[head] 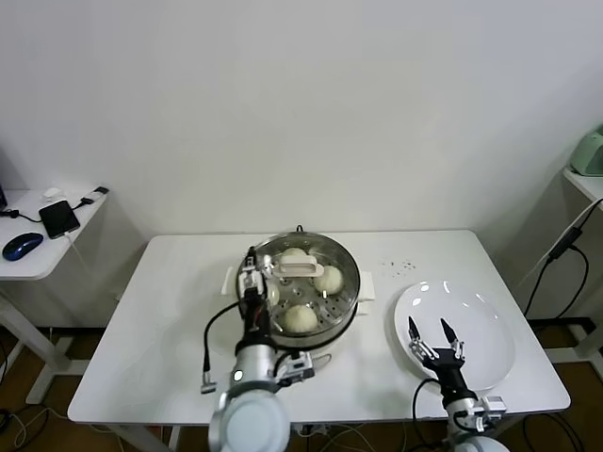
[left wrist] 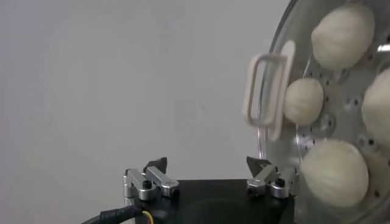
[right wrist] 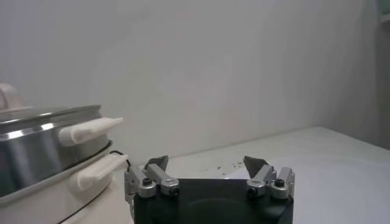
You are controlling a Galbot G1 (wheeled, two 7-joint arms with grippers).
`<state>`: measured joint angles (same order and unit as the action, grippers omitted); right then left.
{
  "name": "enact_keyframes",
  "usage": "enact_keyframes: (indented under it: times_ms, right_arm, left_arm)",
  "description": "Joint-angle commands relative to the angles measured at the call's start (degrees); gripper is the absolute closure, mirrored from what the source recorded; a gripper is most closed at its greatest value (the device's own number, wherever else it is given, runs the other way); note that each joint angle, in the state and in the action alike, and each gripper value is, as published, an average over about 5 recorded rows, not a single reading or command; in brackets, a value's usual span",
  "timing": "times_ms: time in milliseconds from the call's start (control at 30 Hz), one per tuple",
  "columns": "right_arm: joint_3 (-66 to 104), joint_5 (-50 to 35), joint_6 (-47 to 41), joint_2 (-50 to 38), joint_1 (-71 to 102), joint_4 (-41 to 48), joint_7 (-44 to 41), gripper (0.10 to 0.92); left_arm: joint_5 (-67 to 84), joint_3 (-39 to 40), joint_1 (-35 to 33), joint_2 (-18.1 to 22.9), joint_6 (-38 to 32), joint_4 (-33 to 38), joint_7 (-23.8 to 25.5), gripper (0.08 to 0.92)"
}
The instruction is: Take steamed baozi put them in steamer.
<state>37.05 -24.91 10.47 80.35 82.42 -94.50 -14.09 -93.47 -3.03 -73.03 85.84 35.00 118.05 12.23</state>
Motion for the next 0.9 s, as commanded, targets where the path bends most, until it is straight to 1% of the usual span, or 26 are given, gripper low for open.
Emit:
enact_keyframes:
  times_ms: [33, 100, 200, 267, 333, 433, 600, 700, 800, 900]
  right_arm:
    - [-0.17, -0.08, 0.30, -1.38, 3.55, -3.72, -0.75, 0.203]
    - [-0.10, 0.30, -0.28, -1.39, 4.38, -4.76, -0.16, 0.203]
    - [0.74, 2.41, -0.77, -0.75, 4.95, -5.39, 0.17, 0.203]
    - [0.87, 2.33, -0.74, -0.69, 5.15, -5.47, 0.54, 0.203]
    - [0.78, 1.81, -0.63, -0.73, 5.28, -5.51, 0.85, 0.203]
    - [0.49, 1.66, -0.47, -0.60, 5.52, -5.45, 1.15, 0.203]
    - [-0.51, 1.80, 0.07, -0.50, 6.57, -5.39, 1.44, 0.203]
    - [-1.04, 1.83, 0.34, -0.60, 7.63, -5.77, 1.51, 0.203]
    - [-1.25, 1.86, 0.45, -0.83, 8.70, -6.58, 1.33, 0.203]
    - [-1.22, 2.81, -0.03, -1.66, 9.97, -7.99, 1.76, 0.203]
  left_arm:
    - [32.47, -18.44, -4.59, -2.78, -9.74, 2.51, -15.26, 0.177]
    - [42.27, -24.03, -5.86, -2.31, -14.88, 2.15, -16.53, 0.177]
    - [56.61, -32.04, -7.38, -0.83, -24.48, 0.45, -15.95, 0.177]
    - [66.29, -35.80, -8.51, -0.65, -29.87, -1.14, -15.45, 0.177]
    - [75.66, -37.87, -10.00, -1.08, -32.71, -2.33, -15.13, 0.177]
    - [85.86, -39.40, -12.25, -1.30, -35.25, -3.63, -14.56, 0.177]
    - [96.08, -39.01, -15.62, -0.95, -38.53, -5.54, -13.45, 0.177]
    - [99.24, -37.47, -17.97, -1.03, -40.06, -6.26, -12.85, 0.177]
    - [100.11, -35.88, -20.27, -1.12, -39.52, -5.65, -12.32, 0.177]
    - [100.62, -34.62, -22.88, -1.05, -36.27, -3.90, -11.26, 0.177]
